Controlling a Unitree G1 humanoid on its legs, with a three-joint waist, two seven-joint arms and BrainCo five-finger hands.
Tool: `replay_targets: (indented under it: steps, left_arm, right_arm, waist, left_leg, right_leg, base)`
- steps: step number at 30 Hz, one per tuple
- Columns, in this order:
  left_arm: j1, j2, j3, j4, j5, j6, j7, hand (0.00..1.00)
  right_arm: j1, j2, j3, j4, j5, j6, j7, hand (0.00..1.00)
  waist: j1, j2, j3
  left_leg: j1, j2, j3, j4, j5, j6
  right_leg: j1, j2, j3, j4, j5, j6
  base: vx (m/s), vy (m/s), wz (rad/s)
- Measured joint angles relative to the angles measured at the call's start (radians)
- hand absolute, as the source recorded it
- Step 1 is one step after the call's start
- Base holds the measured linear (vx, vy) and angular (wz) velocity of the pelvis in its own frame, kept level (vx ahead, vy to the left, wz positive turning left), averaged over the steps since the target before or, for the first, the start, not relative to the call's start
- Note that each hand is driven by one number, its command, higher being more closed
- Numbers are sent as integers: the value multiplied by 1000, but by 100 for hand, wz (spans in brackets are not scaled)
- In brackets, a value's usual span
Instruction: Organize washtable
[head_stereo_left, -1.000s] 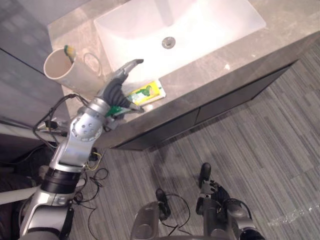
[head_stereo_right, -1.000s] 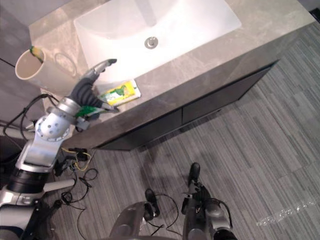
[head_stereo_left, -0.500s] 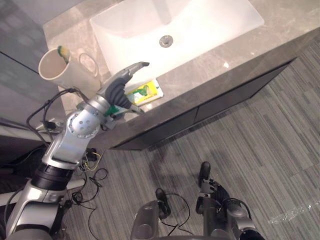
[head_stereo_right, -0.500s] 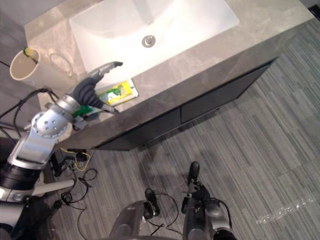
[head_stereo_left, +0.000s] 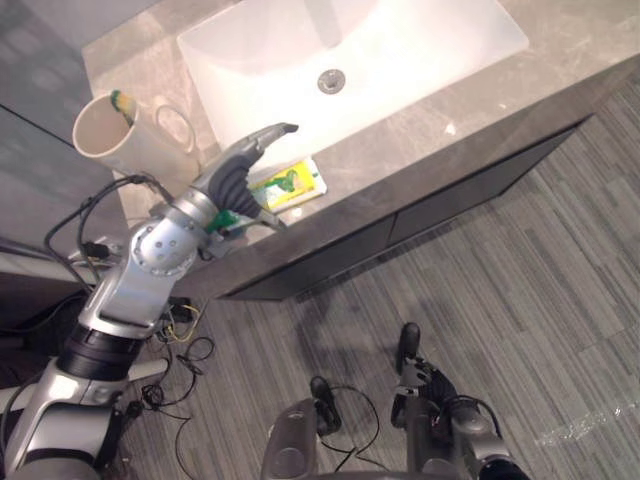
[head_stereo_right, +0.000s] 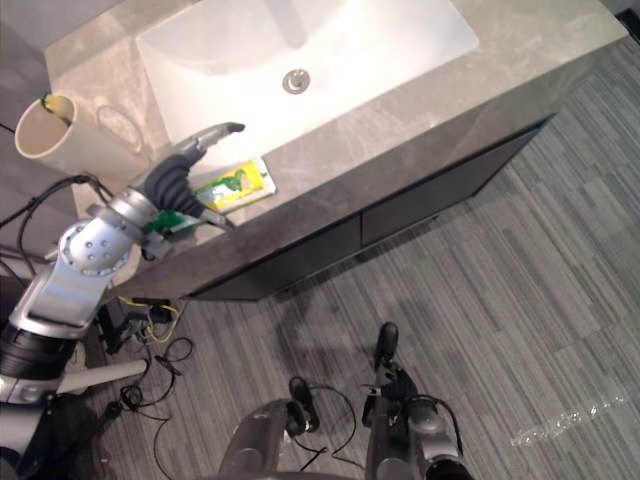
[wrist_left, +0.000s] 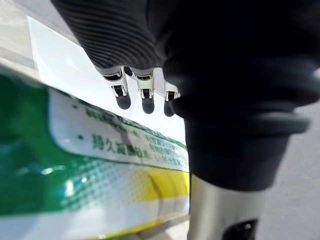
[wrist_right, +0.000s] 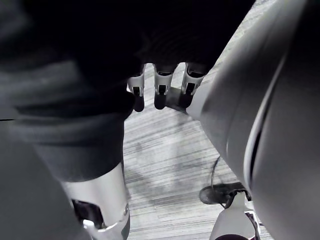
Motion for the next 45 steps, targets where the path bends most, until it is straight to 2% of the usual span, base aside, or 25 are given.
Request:
replay_targets:
  steps: [4, 5, 11, 17, 25, 29, 34, 45]
  left_arm:
    - [0, 0, 11, 0, 4, 2, 3, 0]
    - [0, -1, 14, 0, 5, 2, 5, 100]
    - [12, -11, 27, 1, 18, 6, 6, 100]
    - [32, -61, 82, 7, 70, 23, 44, 100]
    - [62, -88, 136, -29, 128, 7, 46, 100]
    - [99, -95, 153, -55, 175, -28, 59, 100]
    - [128, -98, 154, -86, 199, -43, 70, 100]
    - [171, -210, 191, -139, 194, -46, 135, 100]
  right_arm:
    - [0, 1, 8, -11, 0, 1, 1, 0]
    - [0, 1, 8, -13, 0, 1, 1, 0]
    - [3, 2, 9, -18, 0, 3, 1, 0]
    - [5, 3, 9, -36, 1, 3, 1, 0]
    - [9, 1, 8, -112, 24, 3, 1, 0]
    - [37, -4, 3, -177, 33, -1, -1, 0]
    - [44, -6, -3, -187, 33, -11, -4, 0]
    - [48, 29, -45, -128, 32, -27, -4, 0]
  waist:
    - [0, 0, 0]
    - [0, 0, 0]
    - [3, 0, 0]
    - [-1, -1, 3]
    - [3, -2, 29]
    - [6, -6, 32]
    - [1, -9, 34]
    - [-5, -24, 43]
  left_leg:
    - [-8, 0, 0, 1, 0, 0]
    - [-10, 0, 0, 1, 0, 0]
    - [-13, 1, 0, 1, 0, 0]
    - [-17, 4, 2, 2, 0, 0]
    - [-45, 14, 7, 19, -7, -1]
    - [-47, 17, 19, 22, -11, -2]
    - [-48, 18, 22, 27, -17, 0]
    - [-33, 0, 5, 13, -18, 2]
  right_leg:
    - [-8, 0, 0, 0, 1, -1]
    - [-11, 0, 1, 0, 1, -1]
    - [-12, 0, 0, 0, 1, -1]
    - [-16, 3, 0, 0, 1, -2]
    - [-39, 10, 11, 0, 1, -4]
    - [-47, 13, 23, 0, 2, -5]
    - [-48, 14, 26, 0, 2, -4]
    - [-39, 6, 26, 0, 8, 2]
  base:
    - [29, 36, -1]
    - [38, 38, -3]
    - [36, 39, 1]
    - [37, 37, -1]
    - [16, 18, -2]
    - [41, 39, -8]
    - [35, 39, -2]
    - [58, 54, 1]
